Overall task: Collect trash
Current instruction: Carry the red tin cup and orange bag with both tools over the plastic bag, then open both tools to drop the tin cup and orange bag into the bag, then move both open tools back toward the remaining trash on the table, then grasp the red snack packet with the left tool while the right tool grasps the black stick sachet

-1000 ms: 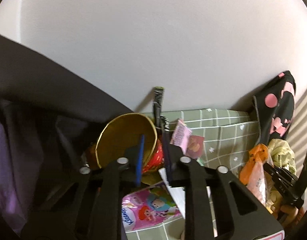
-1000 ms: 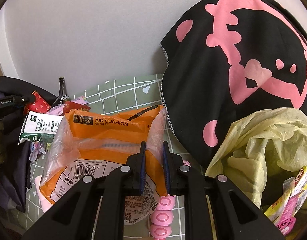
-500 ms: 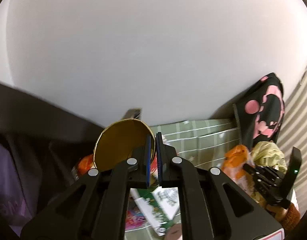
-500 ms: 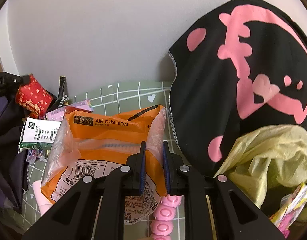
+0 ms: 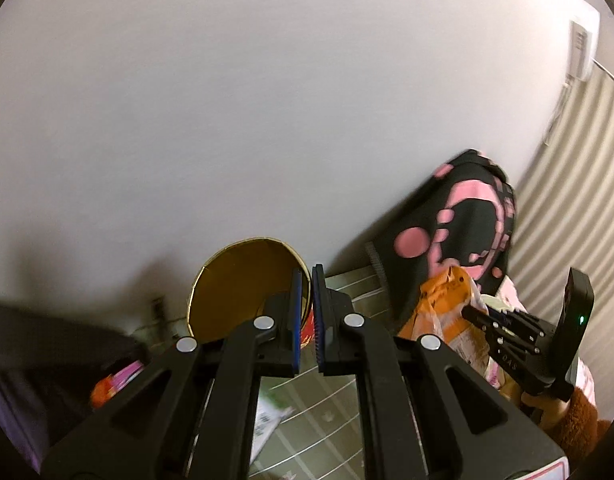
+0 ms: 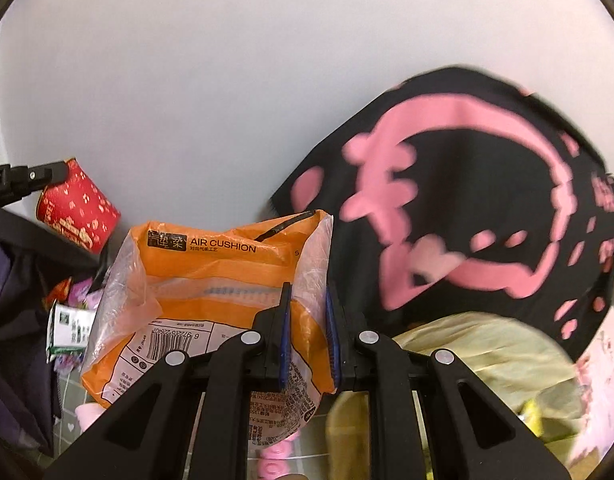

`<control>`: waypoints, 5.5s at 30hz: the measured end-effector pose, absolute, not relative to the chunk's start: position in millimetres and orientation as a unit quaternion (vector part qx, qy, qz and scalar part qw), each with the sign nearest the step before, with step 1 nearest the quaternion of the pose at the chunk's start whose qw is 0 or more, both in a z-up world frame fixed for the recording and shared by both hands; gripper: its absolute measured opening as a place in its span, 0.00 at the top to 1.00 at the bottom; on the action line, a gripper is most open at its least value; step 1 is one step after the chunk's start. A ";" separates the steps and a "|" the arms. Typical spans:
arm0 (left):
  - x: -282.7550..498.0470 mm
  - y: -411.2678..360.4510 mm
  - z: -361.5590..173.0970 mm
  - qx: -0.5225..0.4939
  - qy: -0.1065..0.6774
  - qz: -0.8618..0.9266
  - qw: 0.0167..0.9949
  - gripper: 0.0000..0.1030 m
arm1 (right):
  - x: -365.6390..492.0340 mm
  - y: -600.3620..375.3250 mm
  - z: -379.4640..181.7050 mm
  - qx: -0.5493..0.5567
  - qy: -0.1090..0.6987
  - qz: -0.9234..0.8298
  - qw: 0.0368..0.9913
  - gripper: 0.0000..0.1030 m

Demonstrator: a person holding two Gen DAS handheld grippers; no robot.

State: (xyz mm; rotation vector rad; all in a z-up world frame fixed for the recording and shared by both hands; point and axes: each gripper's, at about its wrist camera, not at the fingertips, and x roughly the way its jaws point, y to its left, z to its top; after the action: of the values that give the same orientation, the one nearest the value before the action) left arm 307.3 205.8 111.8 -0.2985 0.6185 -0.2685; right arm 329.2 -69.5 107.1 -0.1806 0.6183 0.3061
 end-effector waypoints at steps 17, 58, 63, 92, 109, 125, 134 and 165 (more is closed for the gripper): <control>307.1 57.3 143.4 -0.083 0.275 -0.315 0.905 0.95 | 277.0 -209.4 143.8 -0.082 0.251 -0.020 0.964 0.85; 297.4 -77.4 125.8 -0.067 0.314 -0.436 0.841 0.95 | 257.5 -274.2 90.0 -0.021 0.290 -0.028 0.956 0.56; 292.9 -103.6 111.1 -0.066 0.335 -0.473 0.812 0.95 | 241.0 -308.7 95.4 0.005 0.279 -0.079 0.957 0.56; 305.1 -104.0 50.7 -0.002 0.396 -0.375 0.838 0.60 | 251.0 -316.2 98.0 0.033 0.268 -0.074 0.960 0.56; 260.5 99.7 50.8 -0.058 0.342 -0.103 0.932 0.56 | 272.7 -175.6 78.7 0.004 0.284 0.117 0.952 0.49; 178.3 284.5 19.6 -0.170 0.344 0.115 0.916 0.54 | 274.3 -16.9 23.0 -0.047 0.366 0.295 0.881 0.49; 189.9 307.9 -0.2 -0.216 0.353 0.084 0.906 0.54 | 269.8 44.7 8.9 -0.107 0.364 0.304 0.874 0.49; 194.2 307.4 -8.4 -0.204 0.384 0.101 0.895 0.84 | 346.0 195.7 3.4 -0.090 0.388 0.398 0.827 0.54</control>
State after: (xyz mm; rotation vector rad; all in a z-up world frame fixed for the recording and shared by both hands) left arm 194.2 307.4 -8.4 -0.4226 0.7968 0.2087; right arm 345.9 195.7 3.4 -0.1905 0.8235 0.8457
